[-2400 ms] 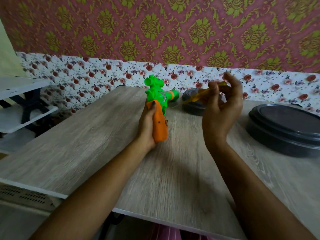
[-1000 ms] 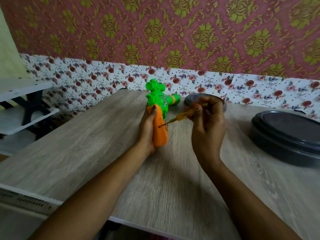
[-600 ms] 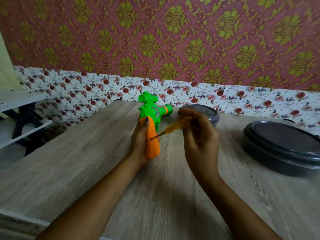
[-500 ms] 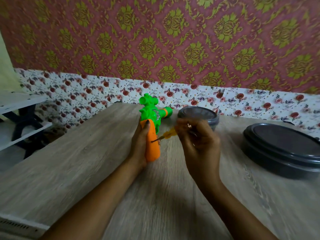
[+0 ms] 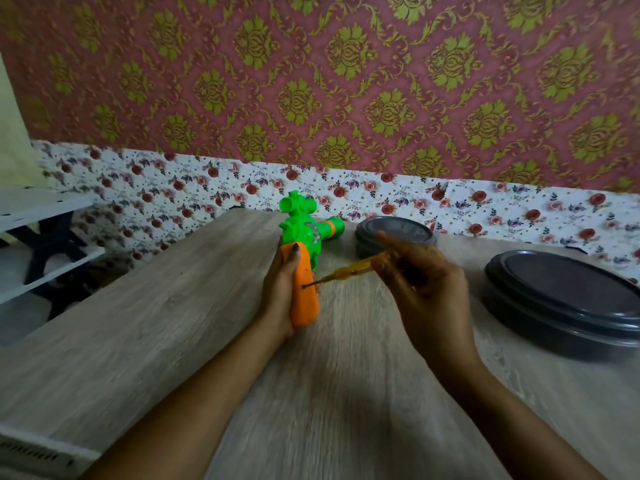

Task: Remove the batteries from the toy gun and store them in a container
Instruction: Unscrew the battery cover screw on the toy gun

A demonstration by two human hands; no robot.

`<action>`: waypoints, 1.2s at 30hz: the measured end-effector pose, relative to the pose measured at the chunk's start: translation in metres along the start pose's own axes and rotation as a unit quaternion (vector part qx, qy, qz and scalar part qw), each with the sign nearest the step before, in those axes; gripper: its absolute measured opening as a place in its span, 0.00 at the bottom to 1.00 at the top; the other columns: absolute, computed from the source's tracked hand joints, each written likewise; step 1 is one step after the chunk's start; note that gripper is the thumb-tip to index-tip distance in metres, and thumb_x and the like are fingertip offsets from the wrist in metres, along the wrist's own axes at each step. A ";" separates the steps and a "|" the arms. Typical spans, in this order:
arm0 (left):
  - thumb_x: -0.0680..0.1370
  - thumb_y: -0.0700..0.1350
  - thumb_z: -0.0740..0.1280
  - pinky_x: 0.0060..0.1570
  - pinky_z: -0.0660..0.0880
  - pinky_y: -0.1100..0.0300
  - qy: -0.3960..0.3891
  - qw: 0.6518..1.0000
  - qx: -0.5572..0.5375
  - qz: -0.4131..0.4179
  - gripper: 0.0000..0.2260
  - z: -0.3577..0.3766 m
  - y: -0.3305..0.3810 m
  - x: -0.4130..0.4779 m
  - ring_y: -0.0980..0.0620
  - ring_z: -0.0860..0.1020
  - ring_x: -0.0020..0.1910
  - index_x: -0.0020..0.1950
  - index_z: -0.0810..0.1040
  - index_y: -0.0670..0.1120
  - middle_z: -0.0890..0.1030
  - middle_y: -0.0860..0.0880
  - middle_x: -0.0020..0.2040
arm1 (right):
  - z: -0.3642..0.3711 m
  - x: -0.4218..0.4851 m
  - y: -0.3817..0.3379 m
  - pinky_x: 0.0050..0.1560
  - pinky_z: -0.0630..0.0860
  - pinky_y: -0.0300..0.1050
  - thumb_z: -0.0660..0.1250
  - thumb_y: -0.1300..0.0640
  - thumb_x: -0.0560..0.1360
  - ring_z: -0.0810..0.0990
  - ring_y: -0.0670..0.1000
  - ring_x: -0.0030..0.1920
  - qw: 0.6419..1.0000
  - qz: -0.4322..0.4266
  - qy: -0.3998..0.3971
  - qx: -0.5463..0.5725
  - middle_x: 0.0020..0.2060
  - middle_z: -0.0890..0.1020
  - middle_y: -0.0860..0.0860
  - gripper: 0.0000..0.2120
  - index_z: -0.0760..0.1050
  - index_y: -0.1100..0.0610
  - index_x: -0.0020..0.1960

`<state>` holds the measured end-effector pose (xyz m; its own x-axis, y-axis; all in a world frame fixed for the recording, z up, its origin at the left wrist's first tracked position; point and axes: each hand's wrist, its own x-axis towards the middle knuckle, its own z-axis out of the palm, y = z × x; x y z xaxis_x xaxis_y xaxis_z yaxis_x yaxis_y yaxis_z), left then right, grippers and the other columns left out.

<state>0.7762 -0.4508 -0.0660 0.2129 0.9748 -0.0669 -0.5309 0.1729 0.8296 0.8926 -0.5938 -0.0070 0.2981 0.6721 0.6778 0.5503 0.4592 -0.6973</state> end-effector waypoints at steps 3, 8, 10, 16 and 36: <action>0.78 0.53 0.61 0.30 0.74 0.60 0.005 1.000 -0.010 0.005 0.22 0.000 0.004 0.001 0.50 0.76 0.39 0.71 0.67 0.50 0.75 0.40 0.62 | -0.002 -0.001 0.002 0.45 0.75 0.27 0.67 0.66 0.72 0.79 0.41 0.46 1.000 -0.010 -0.002 -0.019 0.44 0.80 0.42 0.17 0.74 0.46 0.53; 0.78 0.53 0.61 0.31 0.73 0.59 0.000 1.000 -0.007 0.007 0.20 0.000 0.005 0.000 0.50 0.76 0.38 0.70 0.68 0.52 0.74 0.39 0.65 | -0.002 0.001 0.002 0.46 0.75 0.28 0.70 0.64 0.69 0.80 0.40 0.47 0.999 0.014 -0.014 0.032 0.47 0.79 0.48 0.13 0.77 0.49 0.48; 0.78 0.54 0.62 0.32 0.73 0.59 0.001 1.000 -0.006 0.002 0.22 0.000 0.005 0.000 0.50 0.76 0.38 0.71 0.67 0.52 0.75 0.39 0.62 | -0.001 0.004 0.000 0.47 0.78 0.33 0.71 0.62 0.68 0.81 0.43 0.45 0.999 0.007 0.009 0.042 0.46 0.81 0.51 0.12 0.78 0.48 0.48; 0.77 0.55 0.62 0.28 0.75 0.63 -0.020 1.000 -0.002 0.002 0.24 -0.001 0.003 -0.001 0.48 0.77 0.41 0.71 0.67 0.51 0.74 0.40 0.62 | 0.012 0.005 -0.003 0.50 0.79 0.39 0.69 0.68 0.70 0.83 0.49 0.47 0.989 0.022 0.021 0.144 0.47 0.82 0.58 0.14 0.78 0.50 0.46; 0.68 0.54 0.66 0.29 0.75 0.62 -0.043 0.998 -0.006 0.052 0.32 0.001 0.000 -0.004 0.50 0.75 0.39 0.72 0.67 0.49 0.73 0.40 0.67 | 0.023 0.018 -0.006 0.54 0.79 0.41 0.63 0.71 0.73 0.81 0.47 0.51 0.981 0.020 0.011 0.192 0.47 0.82 0.48 0.17 0.76 0.50 0.49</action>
<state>0.7766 -0.4547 -0.0654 0.2257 0.9719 0.0668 -0.5637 0.0744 0.8226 0.8769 -0.5712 0.0042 0.3320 0.6835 0.6501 0.2043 0.6207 -0.7570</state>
